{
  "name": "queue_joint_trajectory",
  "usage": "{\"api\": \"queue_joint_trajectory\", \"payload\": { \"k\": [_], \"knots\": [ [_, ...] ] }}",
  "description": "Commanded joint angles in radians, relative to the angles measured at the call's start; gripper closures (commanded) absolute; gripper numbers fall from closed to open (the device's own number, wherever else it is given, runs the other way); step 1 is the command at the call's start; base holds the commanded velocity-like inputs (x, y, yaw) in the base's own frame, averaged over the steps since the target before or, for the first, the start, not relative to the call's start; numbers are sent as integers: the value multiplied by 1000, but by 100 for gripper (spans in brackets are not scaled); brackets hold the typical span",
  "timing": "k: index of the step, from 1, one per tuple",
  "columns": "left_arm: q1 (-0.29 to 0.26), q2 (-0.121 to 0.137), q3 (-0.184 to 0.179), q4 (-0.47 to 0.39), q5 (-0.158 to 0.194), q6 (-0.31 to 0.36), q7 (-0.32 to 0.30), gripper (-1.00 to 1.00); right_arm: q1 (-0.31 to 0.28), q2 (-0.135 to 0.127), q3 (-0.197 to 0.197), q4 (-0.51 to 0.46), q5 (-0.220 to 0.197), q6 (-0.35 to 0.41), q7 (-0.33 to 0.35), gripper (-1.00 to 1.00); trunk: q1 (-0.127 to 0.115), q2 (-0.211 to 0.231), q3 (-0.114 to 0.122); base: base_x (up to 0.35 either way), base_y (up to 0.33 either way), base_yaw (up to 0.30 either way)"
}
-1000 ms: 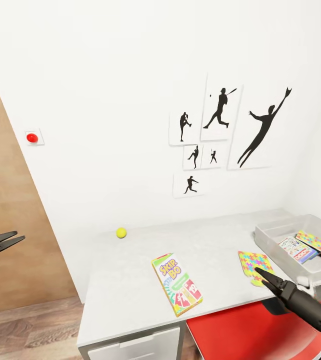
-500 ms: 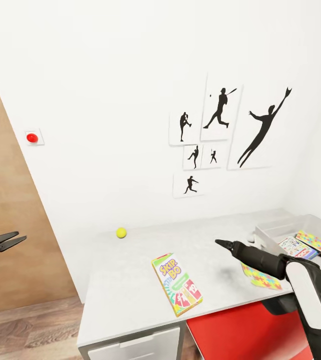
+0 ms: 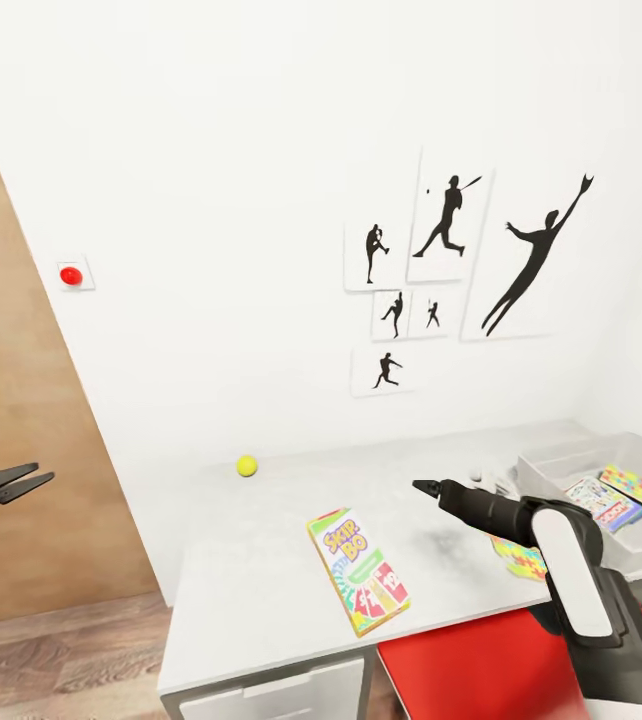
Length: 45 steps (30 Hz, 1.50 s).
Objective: Put all the toys in the child's room - the three board games (two on the bed and one on the table), the two jigsaw puzzles on the table, and the tennis ball on the table - inside the toy box on the table in the child's room.
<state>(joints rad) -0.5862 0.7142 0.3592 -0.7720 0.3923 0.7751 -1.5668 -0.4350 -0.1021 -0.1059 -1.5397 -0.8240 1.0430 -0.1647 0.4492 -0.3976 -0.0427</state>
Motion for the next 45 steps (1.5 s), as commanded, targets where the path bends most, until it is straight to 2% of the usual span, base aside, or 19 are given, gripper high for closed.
{"api": "queue_joint_trajectory", "payload": {
  "k": [1, 14, 23, 28, 45],
  "knots": [
    [-1, 0, -1, 0, -1, 11, -4, -100, -2, 2, 1, -1, -10, 3, -13, -100, 1, -2, -2, 94, 48, 183],
    [-1, -1, -1, 0, -1, 10, -4, -100, -3, 13, 6, 8, -5, 4, -26, -100, 1, -2, -2, 98, -37, 262],
    [-1, 1, 0, 0, -1, 10, -4, -100, -25, 13, 6, 82, -2, 4, -28, -100, 1, -2, -6, 64, -166, 270],
    [-1, 1, -1, 0, -1, 10, -4, -100, -46, 13, 7, 140, -1, 4, -42, -100, 1, -2, -10, 12, -32, 247],
    [-1, 1, -1, 0, -1, 9, -4, -100, -87, 13, 8, 250, 0, 4, -69, -100, 1, -2, -29, 2, 7, 218]
  ]
}}
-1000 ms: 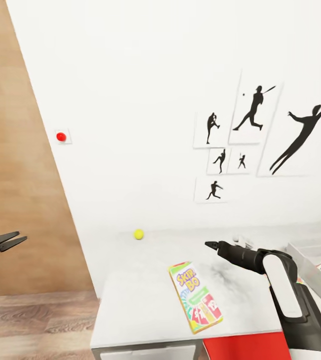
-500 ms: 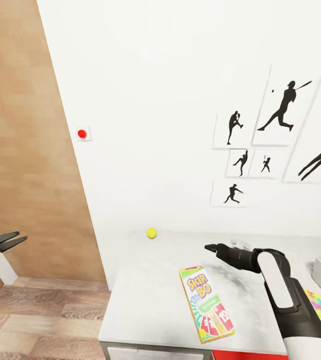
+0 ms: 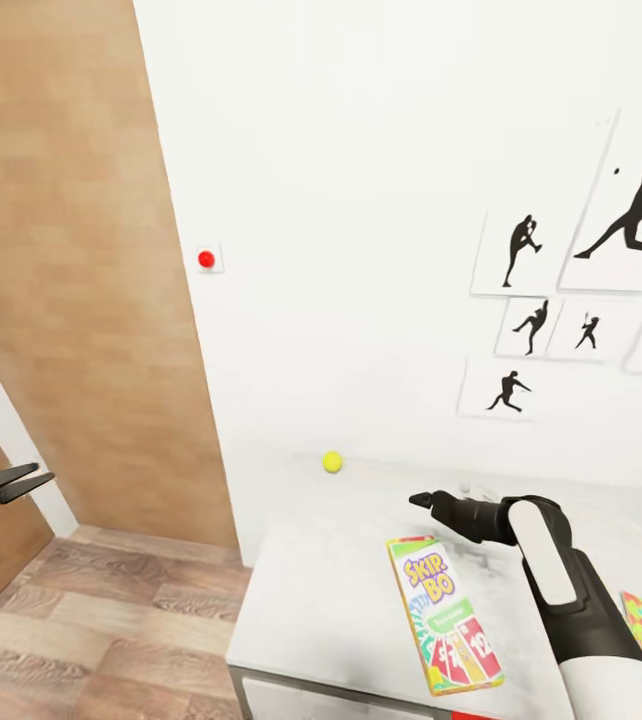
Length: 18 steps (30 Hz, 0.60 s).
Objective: Put all the toys in the child's room - the three board games (two on the bed and one on the table), the two jigsaw puzzles on the table, and the tennis ball on the table - inside the toy box on the table in the child's room.
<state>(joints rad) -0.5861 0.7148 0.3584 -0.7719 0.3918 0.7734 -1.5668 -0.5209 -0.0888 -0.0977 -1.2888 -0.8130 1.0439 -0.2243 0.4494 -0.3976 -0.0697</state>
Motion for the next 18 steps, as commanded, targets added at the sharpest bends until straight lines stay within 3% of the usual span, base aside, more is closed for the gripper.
{"api": "queue_joint_trajectory", "payload": {
  "k": [1, 18],
  "knots": [
    [-1, 0, -1, 0, -1, 11, -4, -100, -1, 0, -1, 3, -11, 3, -10, -100, 1, -2, -4, 0, 1, 208],
    [-1, 0, -1, 0, -1, 9, -4, -100, -4, -7, 0, 23, 3, 3, -21, -100, 1, -2, -24, 0, -15, 208]
  ]
}}
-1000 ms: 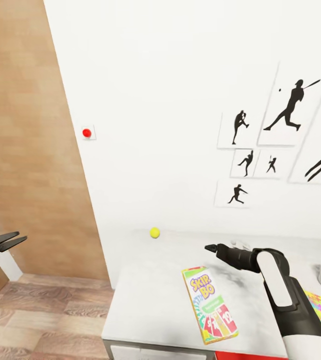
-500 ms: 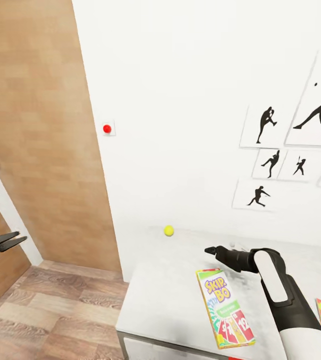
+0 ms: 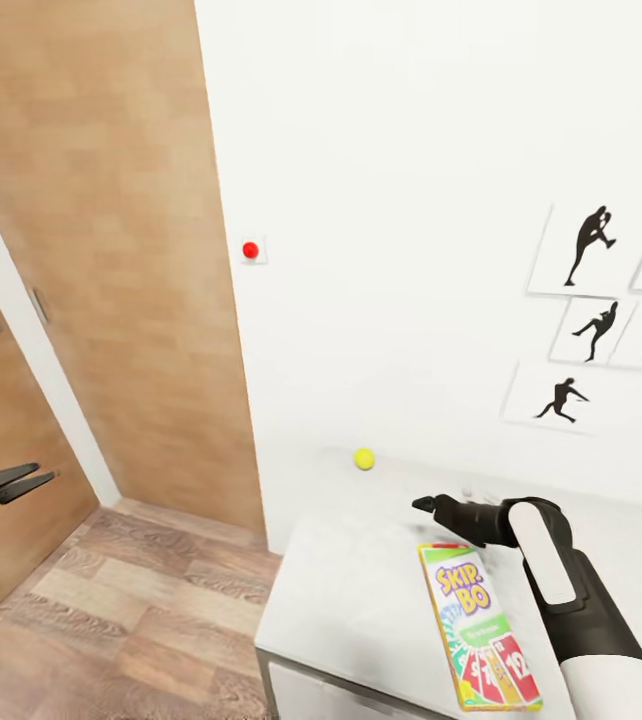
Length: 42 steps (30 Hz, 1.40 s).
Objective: Put all the toys in the child's room - the three board games (two on the bed and one on the table), the two jigsaw puzzles on the table, and the tennis ball on the table - inside the toy box on the table in the child's room.
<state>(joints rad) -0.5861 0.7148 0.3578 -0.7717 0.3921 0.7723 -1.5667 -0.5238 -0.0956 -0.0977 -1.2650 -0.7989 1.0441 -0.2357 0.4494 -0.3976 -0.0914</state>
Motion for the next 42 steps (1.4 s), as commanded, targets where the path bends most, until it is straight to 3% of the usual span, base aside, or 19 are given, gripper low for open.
{"api": "queue_joint_trajectory", "payload": {
  "k": [1, 8, 13, 42],
  "knots": [
    [-1, 0, 0, 0, -1, 10, -4, -100, -1, -1, -1, -1, -5, 3, -15, -100, 1, -2, -4, 0, -143, 208],
    [-1, 0, 0, 0, -1, 10, -4, -100, -1, -1, -3, 0, 59, 3, -67, -100, 1, -2, -12, 0, -126, 207],
    [-1, 0, 0, 0, -1, 10, -4, -100, -1, 0, -4, 1, 82, 3, -83, -100, 1, -2, -18, 0, -37, 196],
    [-1, 0, -1, 0, -1, 10, -4, -100, -4, -12, -16, 73, 92, -21, -91, -100, 1, -2, -10, -14, -3, 22]
  ]
}}
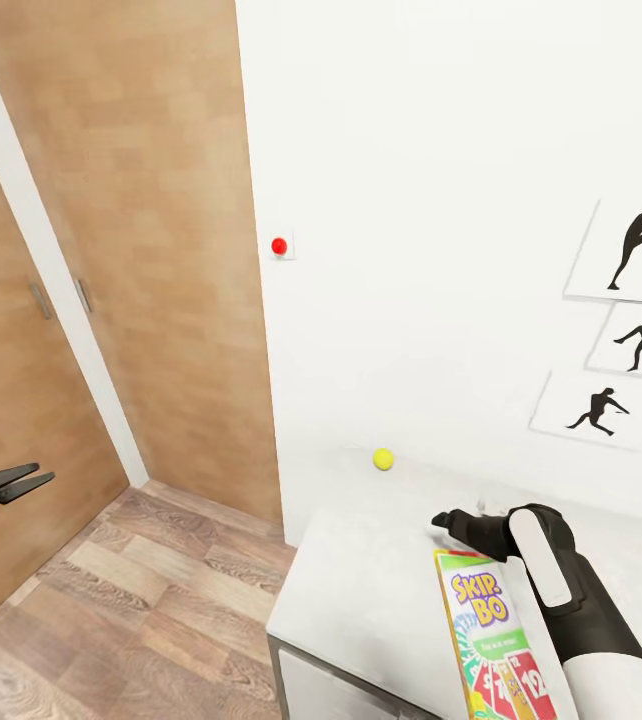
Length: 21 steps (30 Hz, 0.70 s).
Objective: Put all the toys in the child's room - the three board games (two on the bed and one on the table), the two jigsaw puzzles on the table, and the tennis ball on the table - inside the toy box on the table in the child's room.
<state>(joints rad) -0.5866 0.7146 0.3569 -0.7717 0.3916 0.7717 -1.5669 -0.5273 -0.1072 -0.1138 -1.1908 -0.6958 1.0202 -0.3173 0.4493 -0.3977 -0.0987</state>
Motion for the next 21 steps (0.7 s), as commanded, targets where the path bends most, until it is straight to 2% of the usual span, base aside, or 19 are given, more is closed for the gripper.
{"api": "queue_joint_trajectory", "payload": {
  "k": [1, 15, 21],
  "knots": [
    [-1, 0, 0, 0, 0, 11, -4, -100, -1, -1, 0, 1, -11, -4, -9, -100, 1, -2, -2, -8, 0, 0],
    [-1, 0, -1, 0, -1, 10, -4, -100, -14, -8, -1, 62, -10, -38, -9, -100, 1, -2, -2, -2, 0, 0],
    [-1, 0, -1, 0, -1, 11, -4, -100, -16, -31, -2, 71, -12, -39, -9, -100, 1, -2, -2, 0, 0, 0]
  ]
}}
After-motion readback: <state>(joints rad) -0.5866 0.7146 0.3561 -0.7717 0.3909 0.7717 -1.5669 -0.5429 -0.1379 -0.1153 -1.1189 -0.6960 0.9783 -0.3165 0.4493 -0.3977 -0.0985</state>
